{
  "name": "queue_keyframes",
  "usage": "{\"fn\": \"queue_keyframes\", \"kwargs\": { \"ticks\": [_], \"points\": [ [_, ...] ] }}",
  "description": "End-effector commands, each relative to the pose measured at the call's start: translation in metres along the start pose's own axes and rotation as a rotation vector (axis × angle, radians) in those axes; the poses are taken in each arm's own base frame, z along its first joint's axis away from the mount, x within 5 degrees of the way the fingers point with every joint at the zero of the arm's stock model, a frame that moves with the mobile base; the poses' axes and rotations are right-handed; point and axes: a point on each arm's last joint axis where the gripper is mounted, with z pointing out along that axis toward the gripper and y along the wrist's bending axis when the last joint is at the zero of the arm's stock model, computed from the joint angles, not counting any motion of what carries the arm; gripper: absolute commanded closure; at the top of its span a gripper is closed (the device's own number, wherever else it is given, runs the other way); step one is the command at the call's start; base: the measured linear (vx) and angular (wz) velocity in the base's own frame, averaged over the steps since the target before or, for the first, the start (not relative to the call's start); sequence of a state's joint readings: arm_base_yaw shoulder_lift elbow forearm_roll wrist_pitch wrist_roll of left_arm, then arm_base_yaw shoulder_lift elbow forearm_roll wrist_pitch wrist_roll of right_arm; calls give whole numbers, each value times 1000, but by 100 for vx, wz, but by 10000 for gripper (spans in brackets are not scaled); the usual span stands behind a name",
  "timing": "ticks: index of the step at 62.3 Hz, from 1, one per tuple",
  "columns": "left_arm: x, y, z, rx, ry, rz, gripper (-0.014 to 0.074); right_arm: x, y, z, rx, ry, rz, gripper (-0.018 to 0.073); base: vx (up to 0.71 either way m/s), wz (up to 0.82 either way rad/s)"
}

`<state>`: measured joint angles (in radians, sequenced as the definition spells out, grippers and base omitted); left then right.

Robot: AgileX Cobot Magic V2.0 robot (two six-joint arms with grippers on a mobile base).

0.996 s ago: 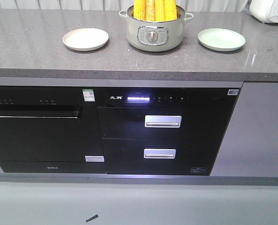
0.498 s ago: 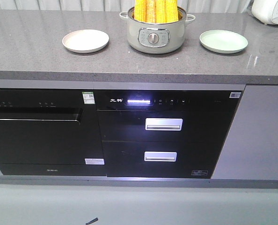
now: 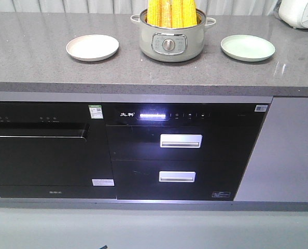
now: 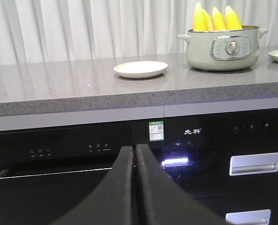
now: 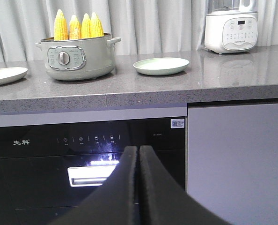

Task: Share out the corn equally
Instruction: 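Approach the counter edge until the plates are within reach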

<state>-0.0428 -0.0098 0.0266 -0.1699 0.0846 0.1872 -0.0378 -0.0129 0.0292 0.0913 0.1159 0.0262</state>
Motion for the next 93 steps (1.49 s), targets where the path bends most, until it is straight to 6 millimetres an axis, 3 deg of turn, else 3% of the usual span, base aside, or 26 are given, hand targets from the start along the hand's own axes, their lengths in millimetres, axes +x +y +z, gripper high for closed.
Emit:
{"fn": "queue_keyframes", "kwargs": {
  "ticks": [1, 93],
  "points": [
    [-6, 1, -1, -11, -81, -14, 603, -4, 0, 0, -4, -68, -17, 561, 4, -1],
    [-6, 1, -1, -11, -81, -14, 603, -4, 0, 0, -4, -68, -17, 561, 6, -2]
  ]
}}
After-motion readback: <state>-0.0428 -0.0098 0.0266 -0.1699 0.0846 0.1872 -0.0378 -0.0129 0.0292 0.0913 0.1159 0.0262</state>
